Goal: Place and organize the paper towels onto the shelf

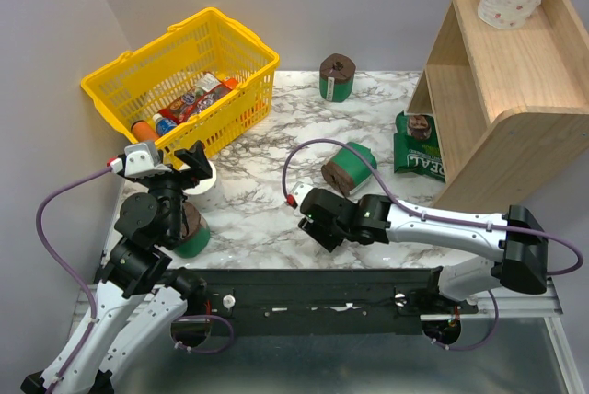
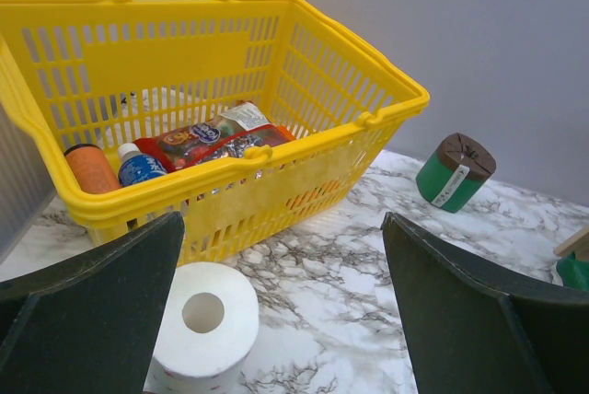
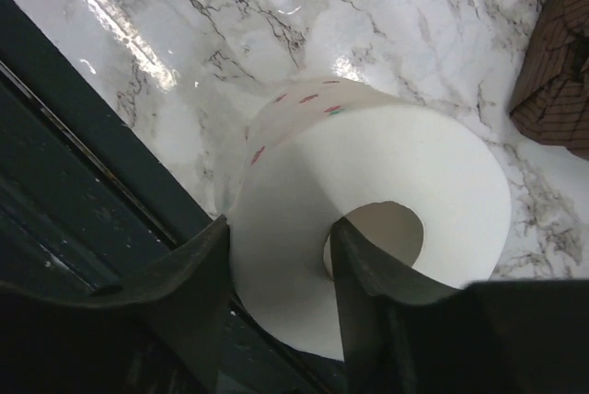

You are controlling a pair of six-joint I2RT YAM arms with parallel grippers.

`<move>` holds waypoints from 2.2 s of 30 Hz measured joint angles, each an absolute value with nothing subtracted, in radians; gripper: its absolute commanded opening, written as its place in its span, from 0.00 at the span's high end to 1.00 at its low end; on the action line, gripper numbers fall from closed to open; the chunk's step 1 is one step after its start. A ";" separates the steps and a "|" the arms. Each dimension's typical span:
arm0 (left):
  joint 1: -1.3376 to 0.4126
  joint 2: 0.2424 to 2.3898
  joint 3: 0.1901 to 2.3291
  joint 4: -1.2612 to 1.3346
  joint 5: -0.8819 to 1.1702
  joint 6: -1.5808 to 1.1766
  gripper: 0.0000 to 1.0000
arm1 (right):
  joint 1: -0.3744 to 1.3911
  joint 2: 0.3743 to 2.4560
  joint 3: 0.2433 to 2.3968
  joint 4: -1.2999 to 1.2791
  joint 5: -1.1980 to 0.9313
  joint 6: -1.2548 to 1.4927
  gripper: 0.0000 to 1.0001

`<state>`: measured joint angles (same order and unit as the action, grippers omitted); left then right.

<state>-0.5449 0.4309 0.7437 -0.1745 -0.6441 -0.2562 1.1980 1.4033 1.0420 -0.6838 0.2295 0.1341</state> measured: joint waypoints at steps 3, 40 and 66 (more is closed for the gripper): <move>-0.545 0.431 0.744 -0.175 -0.644 -0.256 0.01 | 1.199 1.404 1.042 -0.683 0.234 0.125 0.64; -0.545 0.421 0.744 -0.175 -0.654 -0.256 0.01 | 0.763 1.370 2.168 -0.966 0.760 -0.686 0.62; -0.545 0.441 0.743 -0.175 -0.655 -0.256 0.01 | 0.339 1.364 2.127 -0.860 0.581 -0.770 0.57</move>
